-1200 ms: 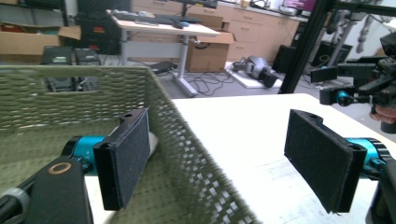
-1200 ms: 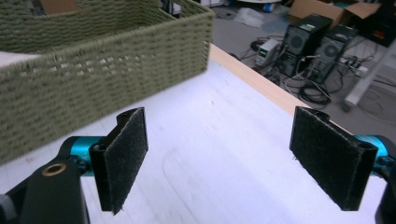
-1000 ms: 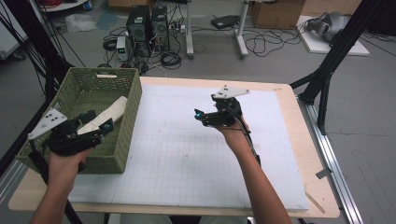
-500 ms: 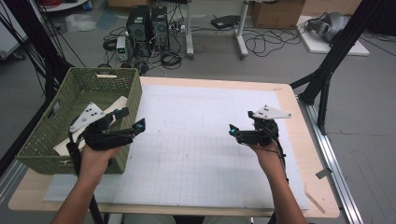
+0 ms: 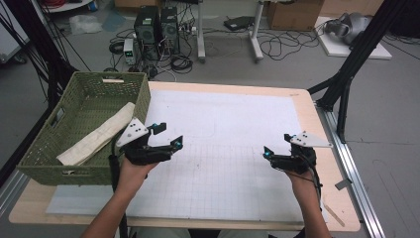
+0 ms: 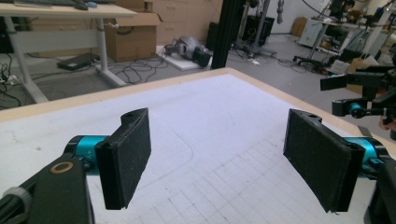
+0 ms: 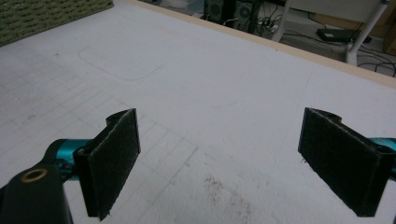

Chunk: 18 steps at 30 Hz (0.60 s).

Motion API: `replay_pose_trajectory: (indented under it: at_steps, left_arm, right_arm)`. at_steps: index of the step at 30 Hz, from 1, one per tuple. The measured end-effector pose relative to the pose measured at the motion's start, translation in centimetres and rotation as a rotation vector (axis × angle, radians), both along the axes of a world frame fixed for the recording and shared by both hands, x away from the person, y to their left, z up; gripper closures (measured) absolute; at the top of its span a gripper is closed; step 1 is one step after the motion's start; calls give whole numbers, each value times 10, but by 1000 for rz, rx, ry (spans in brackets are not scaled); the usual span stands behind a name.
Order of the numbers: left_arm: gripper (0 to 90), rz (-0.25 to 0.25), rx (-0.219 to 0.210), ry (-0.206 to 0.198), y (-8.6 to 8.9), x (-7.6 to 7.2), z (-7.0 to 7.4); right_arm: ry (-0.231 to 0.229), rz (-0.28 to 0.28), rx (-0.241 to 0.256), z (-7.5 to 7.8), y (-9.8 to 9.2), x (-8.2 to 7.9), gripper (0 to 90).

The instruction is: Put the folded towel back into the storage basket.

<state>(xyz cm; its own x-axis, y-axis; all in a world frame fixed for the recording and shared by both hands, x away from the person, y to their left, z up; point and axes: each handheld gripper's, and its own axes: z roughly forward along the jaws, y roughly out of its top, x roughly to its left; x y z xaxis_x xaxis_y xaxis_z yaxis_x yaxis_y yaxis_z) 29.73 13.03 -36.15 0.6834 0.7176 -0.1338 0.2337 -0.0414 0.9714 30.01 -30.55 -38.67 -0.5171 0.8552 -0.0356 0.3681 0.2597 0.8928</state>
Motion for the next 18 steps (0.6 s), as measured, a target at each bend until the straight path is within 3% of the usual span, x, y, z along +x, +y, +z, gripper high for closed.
replay_pose_trajectory:
  at_steps: [8, 18]
  left_arm:
    - [242, -25, 39, 8, -13, 1, -28]
    - [249, -35, 77, 13, -15, -1, -52]
  right_arm:
    - [-11, -6, -48, -12, -5, -11, 122]
    - [-8, -38, -45, -21, -15, -20, 121]
